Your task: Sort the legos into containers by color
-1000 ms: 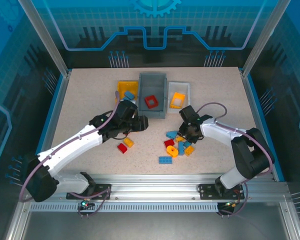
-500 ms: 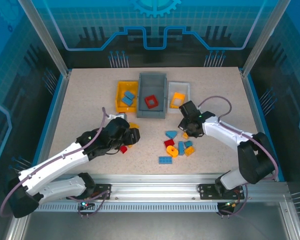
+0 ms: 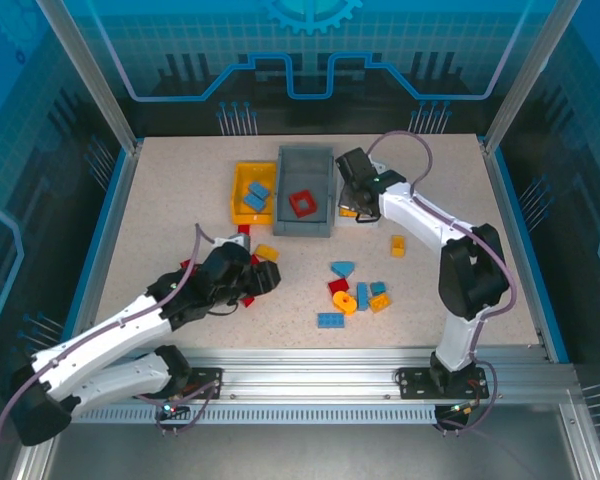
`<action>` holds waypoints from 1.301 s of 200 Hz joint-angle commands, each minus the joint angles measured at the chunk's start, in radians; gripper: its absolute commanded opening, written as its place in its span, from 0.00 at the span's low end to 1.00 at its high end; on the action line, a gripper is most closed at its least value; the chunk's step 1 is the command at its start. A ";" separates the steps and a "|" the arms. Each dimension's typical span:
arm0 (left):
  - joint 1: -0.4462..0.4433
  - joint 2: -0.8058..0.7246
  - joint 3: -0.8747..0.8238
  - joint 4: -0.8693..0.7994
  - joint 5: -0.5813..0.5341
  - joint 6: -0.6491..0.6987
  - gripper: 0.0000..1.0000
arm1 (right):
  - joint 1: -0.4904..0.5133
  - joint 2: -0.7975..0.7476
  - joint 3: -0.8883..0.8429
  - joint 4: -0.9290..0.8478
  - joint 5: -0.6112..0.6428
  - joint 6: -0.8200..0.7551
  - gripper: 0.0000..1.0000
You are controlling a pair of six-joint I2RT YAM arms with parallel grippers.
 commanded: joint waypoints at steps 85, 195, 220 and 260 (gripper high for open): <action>-0.122 0.284 0.164 0.300 0.118 0.076 0.64 | -0.255 -0.155 -0.398 0.035 -0.313 -0.429 0.74; -0.122 0.234 0.159 0.276 0.087 0.086 0.64 | -0.301 -0.011 -0.343 0.030 -0.278 -0.426 0.26; -0.123 0.218 0.168 0.254 0.061 0.095 0.64 | -0.226 -0.129 -0.381 0.018 -0.173 -0.404 0.20; -0.121 0.159 0.175 0.168 -0.061 0.099 0.64 | -0.021 -0.281 -0.328 -0.038 -0.037 -0.328 0.21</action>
